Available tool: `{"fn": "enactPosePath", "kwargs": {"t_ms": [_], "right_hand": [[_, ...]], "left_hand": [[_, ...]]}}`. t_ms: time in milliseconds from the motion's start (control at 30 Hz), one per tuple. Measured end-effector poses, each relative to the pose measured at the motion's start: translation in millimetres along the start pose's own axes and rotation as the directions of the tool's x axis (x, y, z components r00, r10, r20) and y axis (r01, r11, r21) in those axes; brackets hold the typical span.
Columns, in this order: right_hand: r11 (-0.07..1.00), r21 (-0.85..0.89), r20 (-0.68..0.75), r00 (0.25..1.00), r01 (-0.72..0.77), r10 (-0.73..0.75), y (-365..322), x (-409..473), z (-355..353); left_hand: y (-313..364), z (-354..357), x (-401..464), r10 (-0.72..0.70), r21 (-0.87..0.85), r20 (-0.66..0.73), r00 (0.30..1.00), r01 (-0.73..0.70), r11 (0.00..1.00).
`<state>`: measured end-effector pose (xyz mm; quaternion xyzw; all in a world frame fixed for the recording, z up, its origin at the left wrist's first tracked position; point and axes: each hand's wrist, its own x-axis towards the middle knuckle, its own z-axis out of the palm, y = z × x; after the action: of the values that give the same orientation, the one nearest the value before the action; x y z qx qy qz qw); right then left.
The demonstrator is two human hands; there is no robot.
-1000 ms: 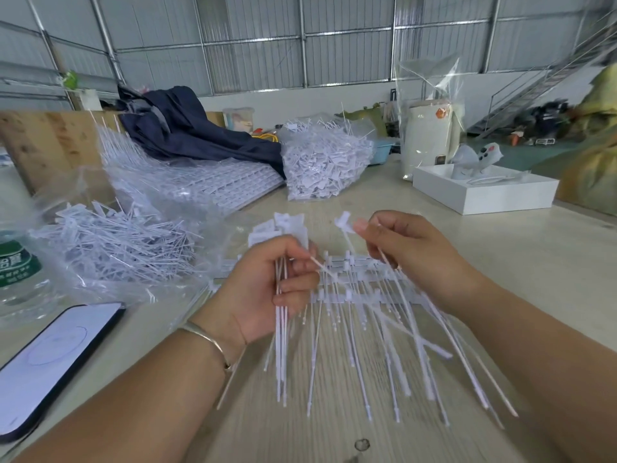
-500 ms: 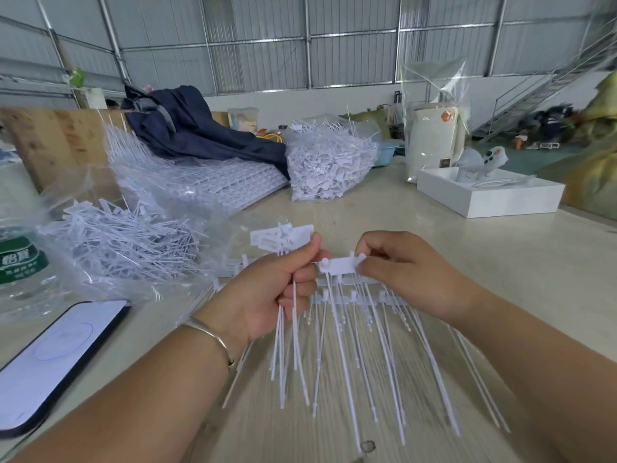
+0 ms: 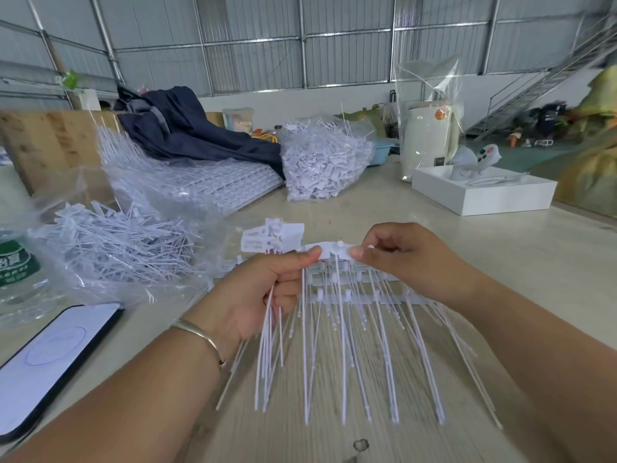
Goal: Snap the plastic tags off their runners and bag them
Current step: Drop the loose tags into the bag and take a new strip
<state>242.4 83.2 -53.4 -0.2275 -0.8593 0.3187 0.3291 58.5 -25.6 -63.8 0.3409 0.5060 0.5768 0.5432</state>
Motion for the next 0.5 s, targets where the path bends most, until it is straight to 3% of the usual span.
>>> {"fn": "enactPosePath", "kwargs": {"t_ms": [200,367,500], "right_hand": [[0.971,0.233,0.107,0.994,-0.055,0.031,-9,-4,1],[0.913,0.402,0.249,0.968,-0.075,-0.03,-15,-7,11],[0.911,0.403,0.194,0.981,-0.087,0.008,-15,-6,12]], "left_hand": [[-1,2,-3,0.017,-0.102,0.151,0.988,-0.002,0.995],[-5,13,-8,-0.005,-0.147,0.382,0.924,0.066,0.987],[-4,15,-5,0.014,-0.106,0.396,0.918,0.03,0.994]]}}
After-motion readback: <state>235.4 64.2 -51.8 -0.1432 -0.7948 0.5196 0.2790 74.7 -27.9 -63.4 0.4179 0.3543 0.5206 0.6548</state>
